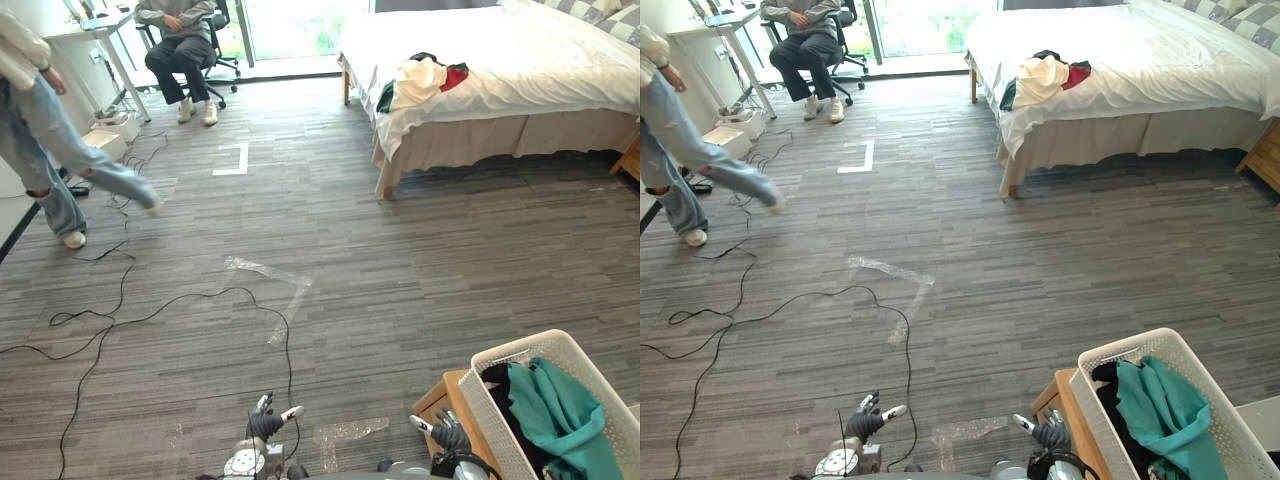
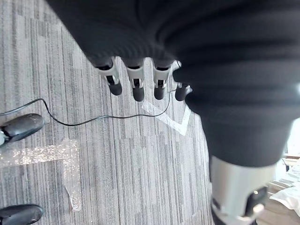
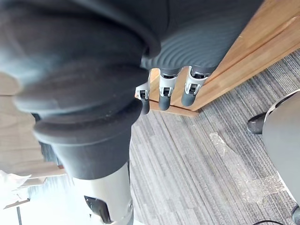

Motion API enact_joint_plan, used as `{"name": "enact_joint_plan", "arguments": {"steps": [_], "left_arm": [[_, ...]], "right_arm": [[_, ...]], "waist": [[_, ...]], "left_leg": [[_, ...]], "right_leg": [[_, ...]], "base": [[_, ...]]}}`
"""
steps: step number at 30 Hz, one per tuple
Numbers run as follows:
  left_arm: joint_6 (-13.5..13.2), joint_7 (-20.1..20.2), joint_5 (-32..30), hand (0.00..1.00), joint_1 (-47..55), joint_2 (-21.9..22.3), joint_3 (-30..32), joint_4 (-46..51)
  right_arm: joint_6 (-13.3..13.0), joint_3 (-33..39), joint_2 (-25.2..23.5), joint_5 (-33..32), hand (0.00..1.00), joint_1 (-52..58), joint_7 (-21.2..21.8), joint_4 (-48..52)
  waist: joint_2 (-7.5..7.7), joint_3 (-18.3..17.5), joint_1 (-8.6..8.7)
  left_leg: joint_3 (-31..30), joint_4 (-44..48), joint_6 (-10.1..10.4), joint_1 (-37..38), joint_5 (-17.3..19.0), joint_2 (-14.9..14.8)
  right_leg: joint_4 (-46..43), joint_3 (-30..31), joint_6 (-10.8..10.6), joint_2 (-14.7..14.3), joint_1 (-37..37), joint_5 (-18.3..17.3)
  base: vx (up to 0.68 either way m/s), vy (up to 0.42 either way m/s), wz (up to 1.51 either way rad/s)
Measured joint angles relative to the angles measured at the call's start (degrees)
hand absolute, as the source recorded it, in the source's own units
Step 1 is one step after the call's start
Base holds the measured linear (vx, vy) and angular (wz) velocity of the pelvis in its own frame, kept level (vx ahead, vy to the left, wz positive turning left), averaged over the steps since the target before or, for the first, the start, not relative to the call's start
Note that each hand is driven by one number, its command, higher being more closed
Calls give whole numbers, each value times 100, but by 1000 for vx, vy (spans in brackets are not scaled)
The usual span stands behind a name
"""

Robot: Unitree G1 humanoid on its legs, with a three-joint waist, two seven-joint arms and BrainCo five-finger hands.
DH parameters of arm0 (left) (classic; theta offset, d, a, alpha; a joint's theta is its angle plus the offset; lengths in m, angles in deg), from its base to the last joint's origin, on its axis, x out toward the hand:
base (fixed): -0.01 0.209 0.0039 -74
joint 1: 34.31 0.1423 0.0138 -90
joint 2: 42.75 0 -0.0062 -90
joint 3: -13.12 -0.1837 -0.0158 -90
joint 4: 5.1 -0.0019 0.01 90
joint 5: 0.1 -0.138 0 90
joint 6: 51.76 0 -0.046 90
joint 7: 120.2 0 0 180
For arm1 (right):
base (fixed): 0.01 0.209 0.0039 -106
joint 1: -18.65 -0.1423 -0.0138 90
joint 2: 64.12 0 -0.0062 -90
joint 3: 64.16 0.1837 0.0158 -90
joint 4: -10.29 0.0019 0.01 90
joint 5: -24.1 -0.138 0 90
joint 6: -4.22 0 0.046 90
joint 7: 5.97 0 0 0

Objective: Tidy the bed and pick cloth on bed and put in laundry

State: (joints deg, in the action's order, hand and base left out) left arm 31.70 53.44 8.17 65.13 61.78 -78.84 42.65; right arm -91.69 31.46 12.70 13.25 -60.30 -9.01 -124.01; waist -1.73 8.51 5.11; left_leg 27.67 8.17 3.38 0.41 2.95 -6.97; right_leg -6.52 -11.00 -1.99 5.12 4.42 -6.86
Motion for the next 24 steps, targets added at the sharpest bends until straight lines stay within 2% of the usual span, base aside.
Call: {"name": "enact_joint_plan", "arguments": {"steps": [2, 3, 4, 6, 8, 9, 10, 11, 12, 13, 14, 15, 16, 17, 18, 19, 20, 21, 22, 23, 24], "left_arm": [[4, -5, 86, 0, 82, 29, 52, 230], [6, -11, 132, 0, 145, 83, 101, 389], [5, -20, 141, 0, 319, 200, 160, 606], [5, 2, 142, 0, 437, 254, 143, 826], [5, 17, 140, 0, 530, 260, 146, 1043], [7, 19, 139, 0, 529, 266, 145, 1046], [9, 27, 137, 0, 532, 301, 144, 1057], [42, 29, 132, 0, 492, 295, 145, 1027], [72, 34, 129, 0, 465, 285, 148, 1054], [88, 36, 129, 0, 467, 291, 150, 1054], [119, 55, 128, 0, 437, 270, 146, 1055], [138, 100, 114, 0, 378, 210, 124, 1047], [150, 108, 109, 0, 374, 146, 62, 1042], [180, 111, 107, 0, 342, 52, -47, 1042], [186, 110, 105, 0, 335, 1, -113, 1042], [188, 113, 99, 0, 273, -156, -269, 1043], [185, 117, 100, 0, 228, -197, -313, 1044], [165, 120, 105, 0, 121, -249, -371, 1056], [163, 127, 105, 0, -14, -295, -454, 1053], [165, 128, 106, 0, -58, -304, -479, 1050], [165, 146, 100, 0, -177, -315, -560, 1040]], "right_arm": [[-24, -33, 156, -1, 0, 10, 61, 76], [-22, -122, 248, -1, 0, 56, 75, 124], [-20, -145, 375, -3, 0, 64, 74, 254], [-23, -151, 486, -3, 0, -3, 74, 360], [-21, -265, 492, 1, 0, -101, 74, 511], [-22, -309, 490, 1, 0, -103, 74, 575], [-21, -368, 510, 7, 0, -89, 72, 696], [-20, -354, 473, 12, 0, -80, 59, 717], [-21, -383, 397, 18, 0, -45, 80, 751], [-21, -406, 365, 21, 0, -29, 101, 753], [-23, -440, 282, 20, 0, -43, 112, 754], [-23, -440, 186, 19, 0, -51, 121, 756], [-22, -451, 129, 19, 0, -46, 147, 759], [-20, -481, 74, 19, 0, -37, 176, 759], [-21, -517, 65, 20, 0, -41, 179, 761], [-34, -555, 90, 19, 0, -46, 194, 865], [-44, -554, 113, 18, 0, -46, 192, 937], [-55, -552, 126, 18, 0, -57, 187, 1084], [-80, -564, 106, 18, 0, -54, 193, 1187], [-88, -565, 99, 17, 0, -55, 194, 1199], [-119, -564, 92, 16, 0, -70, 193, 1208]], "waist": [[7, 223, -108], [28, 309, -147], [-24, 337, -239], [-147, 382, -251], [-231, 410, -269], [-258, 406, -274], [-357, 388, -286], [-332, 396, -282], [-130, 396, -299], [-49, 365, -323], [64, 346, -334], [156, 382, -336], [227, 419, -332], [279, 455, -297], [265, 473, -287], [225, 526, -251], [174, 554, -216], [87, 602, -119], [83, 615, -65], [80, 622, -45], [83, 636, 50]], "left_leg": [[628, 1202, 16, -231, 45, -275], [769, 2183, 75, -572, -135, -536], [754, 2686, 95, -954, 32, -625], [763, 2355, 106, -1124, 224, -617], [662, 997, 166, -1171, 171, -520], [532, 647, 208, -1166, 151, -501], [309, 239, 219, -1113, 156, -522], [167, 299, 102, -1169, -121, -453], [144, 652, -91, -1278, 9, -335], [127, 858, -229, -1359, 105, -297], [153, 1251, -361, -1458, 404, -274], [249, 1461, -378, -1363, 684, -252], [339, 1452, -373, -1134, 769, -187], [484, 1365, -391, -736, 873, -150], [513, 1296, -371, -554, 919, -154], [567, 1007, -327, -86, 943, -152], [572, 841, -287, 105, 919, -150], [616, 441, -138, 509, 826, -158], [639, 243, -64, 725, 783, -188], [637, 216, -58, 765, 779, -204], [667, 144, 1, 871, 752, -260]], "right_leg": [[-310, -73, -12, 183, 140, -279], [-357, -148, -44, 336, 243, -354], [-341, -135, -57, 447, 249, -386], [-261, -110, -63, 550, 234, -389], [-19, 9, -69, 577, 178, -391], [34, 26, -91, 561, 155, -403], [99, 70, -125, 481, 124, -416], [32, 204, -295, 527, 120, -469], [-118, 263, -454, 721, 85, -575], [-277, 326, -558, 808, 36, -649], [-861, 434, -629, 963, -175, -825], [-1955, 603, -675, 1118, -622, -879], [-2826, 798, -824, 1228, -981, -727], [-3921, 1006, -1021, 1320, -1391, -214], [-4399, 1009, -1046, 1323, -1556, -137], [-5251, 832, -775, 1299, -1902, -305], [-5462, 642, -601, 1285, -2029, -414], [-5539, 104, -341, 1232, -2368, -596], [-5285, -290, -115, 1159, -2666, -753], [-5175, -374, -69, 1137, -2725, -781], [-4303, -729, 43, 1038, -2925, -803]], "base": [[-30, 34, 47], [-21, 57, 34], [19, 66, 19], [112, 135, -8], [196, 214, -25], [259, 258, -30], [317, 283, -21], [401, 297, -19], [345, 221, -13], [368, 188, -17], [408, 210, -22], [500, 253, -30], [514, 228, -38], [428, 153, -35], [432, 85, -40], [341, 34, -26], [499, 15, -20], [503, -35, -4], [420, -39, -1], [344, -98, 7], [345, -159, 8]]}}
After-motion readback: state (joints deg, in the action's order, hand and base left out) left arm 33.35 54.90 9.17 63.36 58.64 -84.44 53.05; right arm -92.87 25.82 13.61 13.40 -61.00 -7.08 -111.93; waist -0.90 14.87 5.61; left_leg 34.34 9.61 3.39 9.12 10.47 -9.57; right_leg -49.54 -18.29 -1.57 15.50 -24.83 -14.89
